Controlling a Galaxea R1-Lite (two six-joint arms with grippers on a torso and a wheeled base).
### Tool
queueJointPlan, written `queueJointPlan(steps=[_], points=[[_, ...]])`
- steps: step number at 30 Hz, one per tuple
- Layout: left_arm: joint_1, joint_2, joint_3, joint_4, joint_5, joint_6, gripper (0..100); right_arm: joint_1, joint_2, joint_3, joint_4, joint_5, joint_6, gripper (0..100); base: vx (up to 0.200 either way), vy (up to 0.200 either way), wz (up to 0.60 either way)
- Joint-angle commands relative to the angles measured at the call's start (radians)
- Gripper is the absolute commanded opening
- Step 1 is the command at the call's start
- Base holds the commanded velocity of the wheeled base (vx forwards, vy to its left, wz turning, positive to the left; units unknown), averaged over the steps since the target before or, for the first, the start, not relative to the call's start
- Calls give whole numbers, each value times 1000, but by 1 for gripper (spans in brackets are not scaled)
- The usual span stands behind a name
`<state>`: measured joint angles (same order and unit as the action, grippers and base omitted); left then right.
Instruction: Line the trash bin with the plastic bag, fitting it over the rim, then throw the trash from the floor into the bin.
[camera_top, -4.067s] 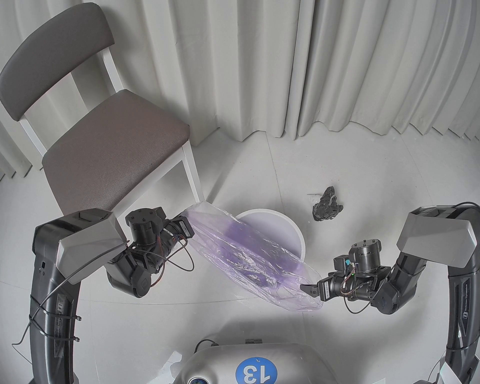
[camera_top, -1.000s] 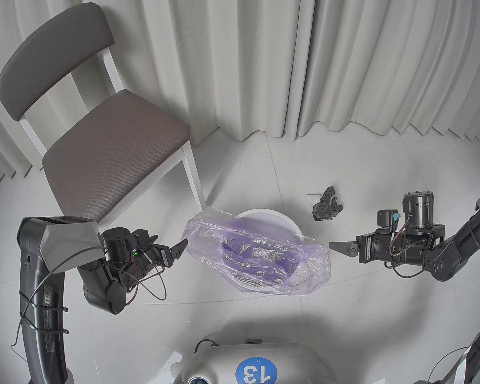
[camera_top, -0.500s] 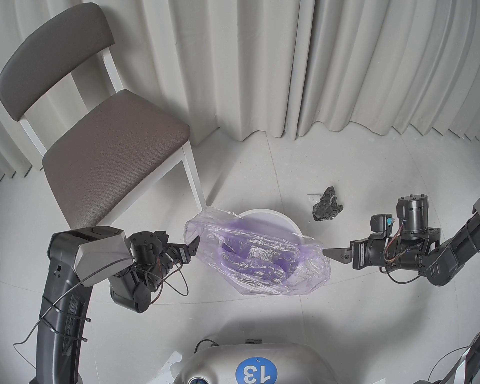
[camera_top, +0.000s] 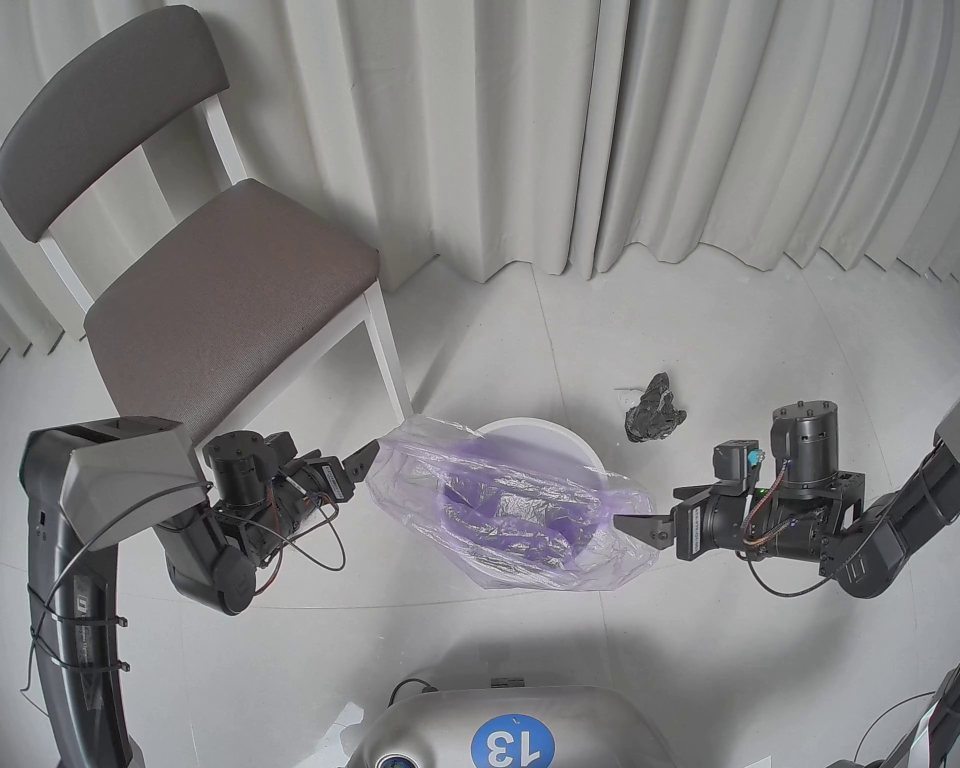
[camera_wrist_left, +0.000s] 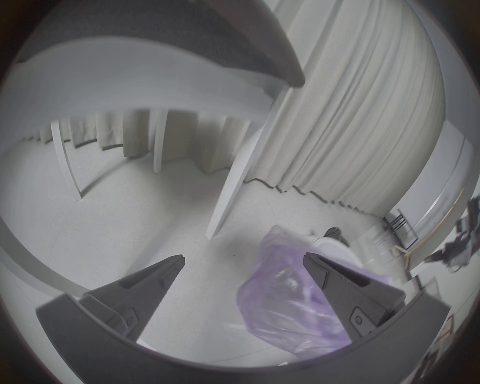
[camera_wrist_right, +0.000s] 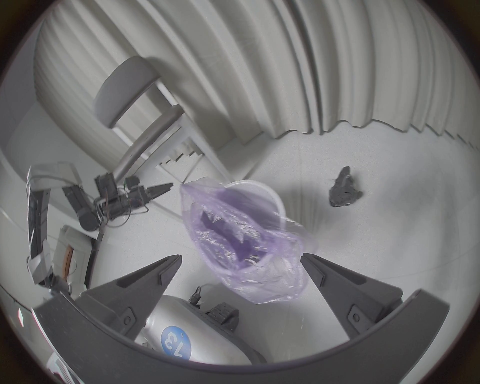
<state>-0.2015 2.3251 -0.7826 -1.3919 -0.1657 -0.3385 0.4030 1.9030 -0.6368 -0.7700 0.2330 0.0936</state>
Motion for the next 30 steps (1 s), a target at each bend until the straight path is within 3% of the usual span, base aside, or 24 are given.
queueJointPlan(steps=[1,4,5,7,8,9,11,15,23,30], points=[[11,-130,77,-39,-14,-7,100,43,4,-90,32,-4,-66,100,0,0,0],[13,-182,94,-78,-15,-14,100,39,8,-175,133,-6,-161,100,0,0,0],[11,-220,105,-96,-12,-14,100,40,13,-241,210,-11,-241,100,0,0,0],[11,-279,129,-96,-11,-11,100,54,36,-291,252,-63,-301,100,0,0,0],[11,-290,132,-96,-11,-11,100,59,41,-291,250,-75,-304,100,0,0,0],[13,-348,154,-81,-17,-10,100,97,61,-281,222,-165,-307,100,0,0,0],[13,-392,172,-67,-17,-8,100,119,79,-250,161,-216,-304,100,0,0,0],[5,-463,170,-56,-12,-8,100,131,117,-193,26,-202,-305,100,0,0,0],[-58,-629,218,-104,-11,-7,100,181,107,-150,8,-201,-296,100,0,0,0],[24,-794,224,-24,-17,90,100,183,79,-138,12,-201,-270,100,0,0,0]])
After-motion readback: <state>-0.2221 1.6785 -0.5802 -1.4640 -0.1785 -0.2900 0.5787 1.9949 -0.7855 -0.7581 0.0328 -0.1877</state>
